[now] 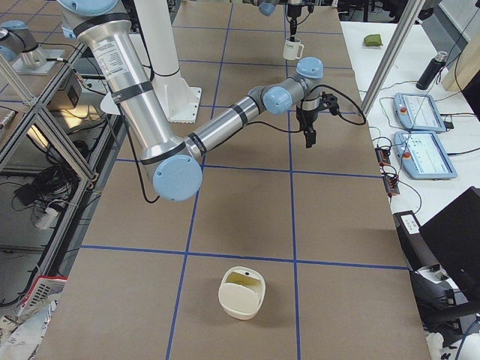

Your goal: Left arm hands cup to right arm to dump lemon

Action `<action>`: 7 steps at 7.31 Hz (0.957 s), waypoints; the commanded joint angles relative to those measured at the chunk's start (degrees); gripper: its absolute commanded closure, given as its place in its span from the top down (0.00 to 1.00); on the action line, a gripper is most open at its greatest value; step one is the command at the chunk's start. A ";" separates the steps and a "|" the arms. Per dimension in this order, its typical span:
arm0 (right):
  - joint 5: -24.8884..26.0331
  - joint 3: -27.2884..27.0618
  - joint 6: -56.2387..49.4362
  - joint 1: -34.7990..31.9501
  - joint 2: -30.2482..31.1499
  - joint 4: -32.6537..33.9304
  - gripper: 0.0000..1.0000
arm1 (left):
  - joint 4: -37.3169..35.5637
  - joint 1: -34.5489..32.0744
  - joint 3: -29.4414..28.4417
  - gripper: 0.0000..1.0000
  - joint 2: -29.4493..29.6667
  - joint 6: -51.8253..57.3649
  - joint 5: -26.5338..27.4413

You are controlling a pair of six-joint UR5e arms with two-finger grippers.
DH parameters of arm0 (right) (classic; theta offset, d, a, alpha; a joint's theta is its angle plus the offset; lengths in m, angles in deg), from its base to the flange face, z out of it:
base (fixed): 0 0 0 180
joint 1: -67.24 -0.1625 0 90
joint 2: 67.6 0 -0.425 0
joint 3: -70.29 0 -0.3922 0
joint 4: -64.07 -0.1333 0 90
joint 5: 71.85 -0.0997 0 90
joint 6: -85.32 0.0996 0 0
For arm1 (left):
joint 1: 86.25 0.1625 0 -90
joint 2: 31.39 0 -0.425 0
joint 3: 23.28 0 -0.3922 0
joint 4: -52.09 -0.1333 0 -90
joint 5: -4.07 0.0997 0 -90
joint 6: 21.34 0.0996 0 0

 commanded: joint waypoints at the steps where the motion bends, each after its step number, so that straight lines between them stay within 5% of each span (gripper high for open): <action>1: -1.32 0.10 -15.08 -7.01 7.02 0.29 0.99 | 0.27 -4.42 5.93 0.00 -12.09 15.15 2.80; 3: -5.17 0.28 -22.49 -11.77 10.81 0.29 0.99 | 1.85 -4.17 7.45 0.00 -19.08 25.21 11.07; 7: -5.80 0.10 -26.04 -13.81 14.16 0.03 0.99 | 1.86 -3.55 3.50 0.00 -18.21 25.59 10.39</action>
